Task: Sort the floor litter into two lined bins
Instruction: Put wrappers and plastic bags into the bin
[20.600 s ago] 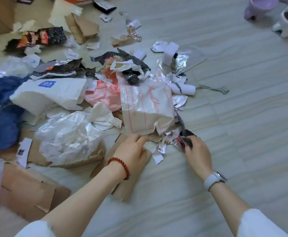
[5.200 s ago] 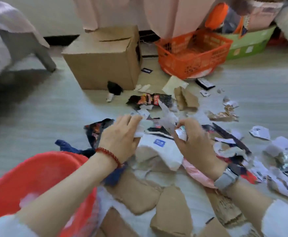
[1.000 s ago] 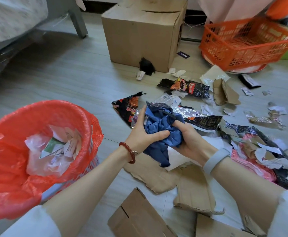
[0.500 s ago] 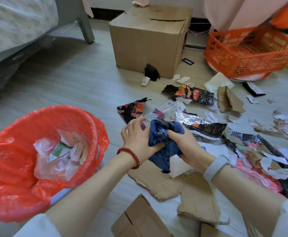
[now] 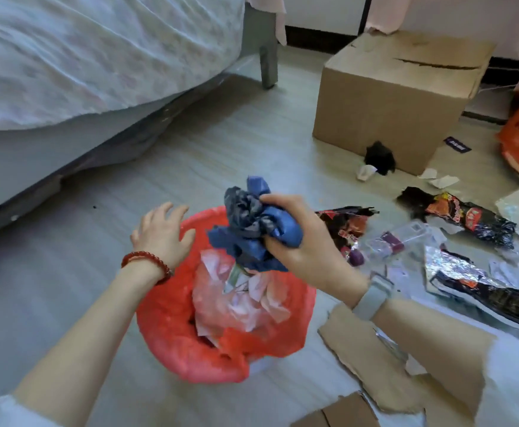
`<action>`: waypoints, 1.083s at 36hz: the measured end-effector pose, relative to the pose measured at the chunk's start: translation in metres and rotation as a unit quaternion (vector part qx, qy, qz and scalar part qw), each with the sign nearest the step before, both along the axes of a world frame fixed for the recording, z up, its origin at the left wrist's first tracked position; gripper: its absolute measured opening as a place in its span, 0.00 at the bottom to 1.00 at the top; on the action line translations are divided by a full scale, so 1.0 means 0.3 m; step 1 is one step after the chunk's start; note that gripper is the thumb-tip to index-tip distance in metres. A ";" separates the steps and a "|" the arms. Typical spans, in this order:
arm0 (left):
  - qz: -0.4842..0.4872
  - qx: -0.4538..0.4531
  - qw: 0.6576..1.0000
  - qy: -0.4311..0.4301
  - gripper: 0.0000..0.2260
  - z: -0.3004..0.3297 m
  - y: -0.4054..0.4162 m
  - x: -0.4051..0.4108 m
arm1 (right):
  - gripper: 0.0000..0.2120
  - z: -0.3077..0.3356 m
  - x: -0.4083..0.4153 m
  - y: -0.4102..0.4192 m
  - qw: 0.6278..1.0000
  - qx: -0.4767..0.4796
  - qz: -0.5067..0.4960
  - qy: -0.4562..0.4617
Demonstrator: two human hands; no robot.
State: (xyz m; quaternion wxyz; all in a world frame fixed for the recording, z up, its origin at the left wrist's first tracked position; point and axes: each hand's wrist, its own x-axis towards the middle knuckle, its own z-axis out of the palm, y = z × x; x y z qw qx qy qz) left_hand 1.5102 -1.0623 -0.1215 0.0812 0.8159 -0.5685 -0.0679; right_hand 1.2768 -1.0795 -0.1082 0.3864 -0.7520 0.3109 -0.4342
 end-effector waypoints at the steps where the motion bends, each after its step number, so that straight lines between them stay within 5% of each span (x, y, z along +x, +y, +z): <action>1: 0.016 0.010 1.000 0.005 0.22 -0.019 0.016 0.032 | 0.22 -0.033 0.055 0.007 0.995 -0.053 0.026 0.077; 4: 0.032 0.035 0.998 0.045 0.22 -0.080 0.057 0.100 | 0.29 -0.182 0.183 0.024 0.923 -0.227 0.078 0.301; 8: 0.012 0.037 0.994 0.104 0.21 -0.145 0.090 0.132 | 0.40 -0.362 0.265 0.038 0.830 -0.200 0.131 0.503; 15: 0.021 -0.039 0.987 0.152 0.23 -0.198 0.112 0.122 | 0.38 -0.536 0.289 0.031 0.715 -0.075 0.229 0.656; 21: 0.023 -0.041 0.990 0.133 0.22 -0.211 0.117 0.123 | 0.36 -0.592 0.321 0.027 0.686 -0.026 0.236 0.688; 25: 0.024 -0.022 0.992 0.119 0.22 -0.198 0.120 0.114 | 0.41 -0.562 0.312 0.017 0.692 -0.024 0.241 0.680; 29: 0.027 -0.008 0.992 0.120 0.22 -0.187 0.125 0.103 | 0.45 -0.440 0.279 0.014 0.736 0.035 0.265 0.622; 39: 0.014 -0.157 0.976 0.153 0.16 -0.040 0.009 -0.072 | 0.21 -0.049 0.064 -0.053 0.913 -0.012 0.104 0.394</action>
